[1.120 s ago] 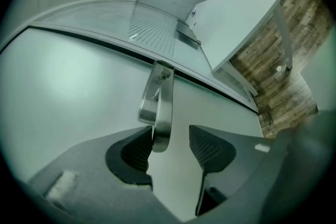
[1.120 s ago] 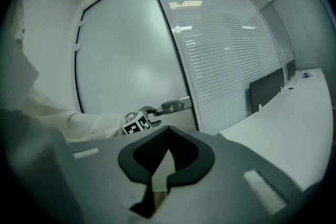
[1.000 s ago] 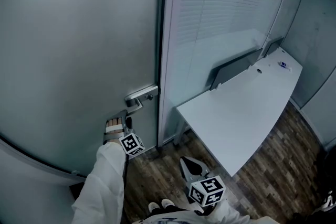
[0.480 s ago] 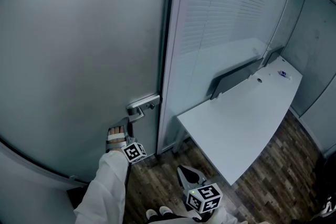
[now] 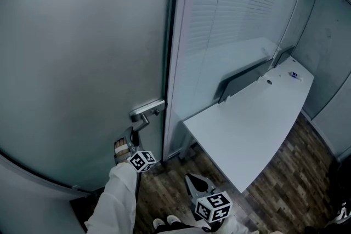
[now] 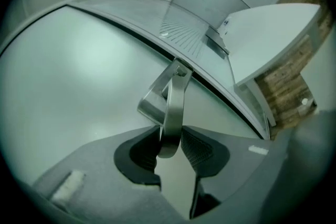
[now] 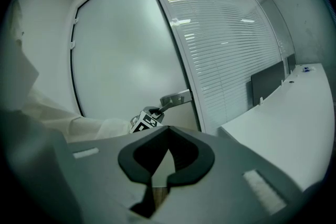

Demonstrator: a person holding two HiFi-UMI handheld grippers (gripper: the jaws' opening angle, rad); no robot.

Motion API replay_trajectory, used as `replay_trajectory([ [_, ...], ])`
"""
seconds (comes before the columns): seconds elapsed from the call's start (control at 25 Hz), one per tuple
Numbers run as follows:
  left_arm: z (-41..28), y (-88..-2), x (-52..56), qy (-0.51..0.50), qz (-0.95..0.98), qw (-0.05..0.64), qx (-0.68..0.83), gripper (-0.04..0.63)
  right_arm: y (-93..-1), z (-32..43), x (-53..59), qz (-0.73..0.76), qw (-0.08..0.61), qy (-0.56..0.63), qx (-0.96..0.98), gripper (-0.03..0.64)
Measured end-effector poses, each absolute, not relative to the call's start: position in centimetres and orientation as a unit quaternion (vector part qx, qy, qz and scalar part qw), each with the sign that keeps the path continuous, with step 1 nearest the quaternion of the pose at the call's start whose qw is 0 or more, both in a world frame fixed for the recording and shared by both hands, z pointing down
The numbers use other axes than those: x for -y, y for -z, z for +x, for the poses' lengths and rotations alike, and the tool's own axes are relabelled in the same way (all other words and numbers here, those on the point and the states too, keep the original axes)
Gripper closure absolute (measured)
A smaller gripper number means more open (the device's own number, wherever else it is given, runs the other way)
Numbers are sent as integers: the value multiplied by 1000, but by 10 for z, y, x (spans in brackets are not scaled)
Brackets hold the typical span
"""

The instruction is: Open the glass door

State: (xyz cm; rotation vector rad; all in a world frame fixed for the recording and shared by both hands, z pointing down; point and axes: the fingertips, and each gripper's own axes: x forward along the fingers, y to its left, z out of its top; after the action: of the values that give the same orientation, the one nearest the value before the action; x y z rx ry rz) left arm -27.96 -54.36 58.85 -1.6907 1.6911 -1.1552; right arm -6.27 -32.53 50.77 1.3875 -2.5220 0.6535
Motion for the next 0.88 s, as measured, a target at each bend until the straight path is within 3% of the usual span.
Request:
replay_trajectory([
  [0.2, -277, -598, 541, 388, -630, 197, -643, 474, -510, -58, 327, 474, 97, -224, 846, 612],
  [0.88, -249, -597, 484, 405, -648, 205, -611, 474, -506, -64, 304, 460, 83, -222, 856, 612],
])
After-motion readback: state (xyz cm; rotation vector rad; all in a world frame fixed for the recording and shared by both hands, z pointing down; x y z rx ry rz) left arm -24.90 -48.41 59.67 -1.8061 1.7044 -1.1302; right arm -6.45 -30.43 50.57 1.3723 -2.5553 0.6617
